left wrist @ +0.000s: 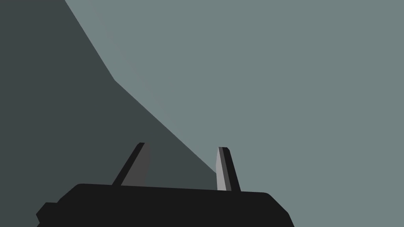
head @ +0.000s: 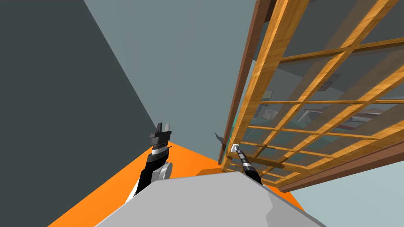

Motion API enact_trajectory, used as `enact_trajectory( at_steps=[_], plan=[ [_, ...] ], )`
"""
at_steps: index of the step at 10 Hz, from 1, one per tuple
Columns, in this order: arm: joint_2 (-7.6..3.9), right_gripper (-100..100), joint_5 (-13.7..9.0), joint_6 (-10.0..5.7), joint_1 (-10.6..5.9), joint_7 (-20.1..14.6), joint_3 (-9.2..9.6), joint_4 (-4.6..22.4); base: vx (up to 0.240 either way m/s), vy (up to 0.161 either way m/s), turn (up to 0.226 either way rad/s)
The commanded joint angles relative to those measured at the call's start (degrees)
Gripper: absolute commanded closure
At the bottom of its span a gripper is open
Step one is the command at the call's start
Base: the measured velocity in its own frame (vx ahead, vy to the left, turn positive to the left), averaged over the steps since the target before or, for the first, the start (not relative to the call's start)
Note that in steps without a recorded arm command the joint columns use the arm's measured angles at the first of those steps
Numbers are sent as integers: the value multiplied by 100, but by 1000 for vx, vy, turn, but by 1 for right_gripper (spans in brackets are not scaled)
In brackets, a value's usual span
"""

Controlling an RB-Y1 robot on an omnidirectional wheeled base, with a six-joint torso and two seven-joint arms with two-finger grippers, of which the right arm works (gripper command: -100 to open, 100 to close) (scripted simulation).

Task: Pull the door open

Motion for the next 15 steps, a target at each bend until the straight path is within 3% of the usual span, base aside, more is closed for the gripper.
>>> enact_trajectory(
  at_steps=[1, 15],
  plan=[
    [28, 100, -79, 40, 7, -286, 70, -23, -38, -10, 36],
    [20, 100, -556, 120, -101, -2196, 362, -14, -29, -15, 29]
  ],
)
